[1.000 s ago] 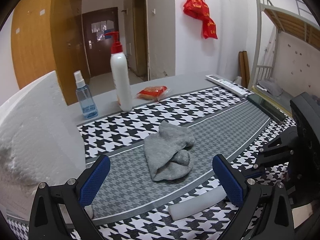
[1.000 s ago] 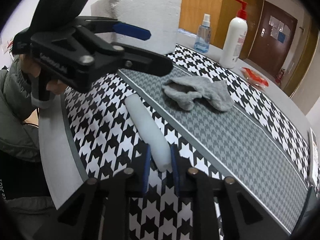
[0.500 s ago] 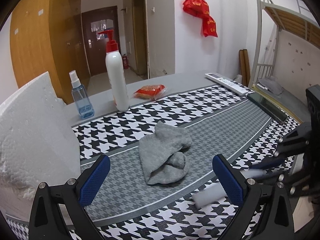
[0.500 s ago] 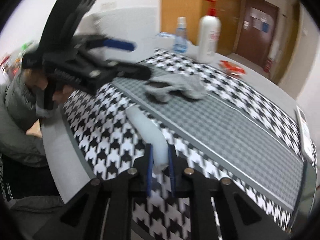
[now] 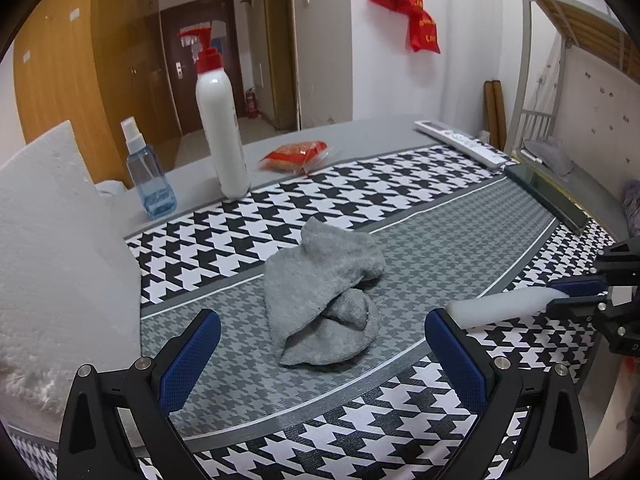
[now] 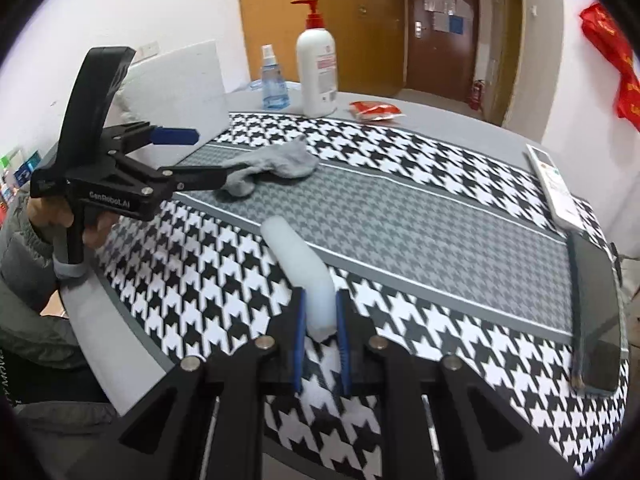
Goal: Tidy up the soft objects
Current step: 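Lift the foam roll with the right tool while the left tool closes on the grey sock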
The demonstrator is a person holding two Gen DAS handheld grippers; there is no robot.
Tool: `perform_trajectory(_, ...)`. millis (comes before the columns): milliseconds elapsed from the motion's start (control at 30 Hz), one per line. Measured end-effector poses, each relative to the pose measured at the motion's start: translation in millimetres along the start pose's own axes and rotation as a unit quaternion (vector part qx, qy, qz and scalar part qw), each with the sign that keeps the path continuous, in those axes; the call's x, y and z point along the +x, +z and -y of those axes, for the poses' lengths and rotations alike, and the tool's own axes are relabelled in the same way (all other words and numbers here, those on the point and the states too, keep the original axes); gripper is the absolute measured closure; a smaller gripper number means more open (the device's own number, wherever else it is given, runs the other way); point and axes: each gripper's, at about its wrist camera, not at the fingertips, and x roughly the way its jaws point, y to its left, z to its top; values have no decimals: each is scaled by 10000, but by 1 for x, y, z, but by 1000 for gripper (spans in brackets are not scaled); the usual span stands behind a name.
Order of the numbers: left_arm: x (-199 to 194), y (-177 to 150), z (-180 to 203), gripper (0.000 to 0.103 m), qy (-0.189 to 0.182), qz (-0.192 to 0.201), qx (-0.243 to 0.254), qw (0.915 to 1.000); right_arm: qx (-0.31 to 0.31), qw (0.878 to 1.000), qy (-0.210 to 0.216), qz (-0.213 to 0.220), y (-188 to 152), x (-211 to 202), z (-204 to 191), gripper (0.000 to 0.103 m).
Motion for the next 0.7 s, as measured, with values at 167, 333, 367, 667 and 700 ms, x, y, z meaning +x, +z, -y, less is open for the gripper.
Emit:
perform_trajectory(167, 11, 2, -1, 3, -21, -177, -71, 9998, 111, 9999, -43, -6, -6, -2, 5, 85)
perform_trajectory(333, 19, 3, -2, 7, -4, -320, -146, 9994, 198, 9998, -57, -22, -10, 0, 6, 85)
perform_trajectory(367, 20, 3, -1, 8, -2, -329, -137, 9994, 220, 9997, -69, -32, -11, 1, 8, 85)
perform_trajectory(667, 35, 6, 3, 20, -26, -528, -95, 9986, 303, 9995, -31, -15, -15, 0, 10, 85)
perform_trajectory(700, 37, 6, 4, 23, -26, -566, -78, 9984, 303, 9995, -25, -7, -16, -1, 10, 85)
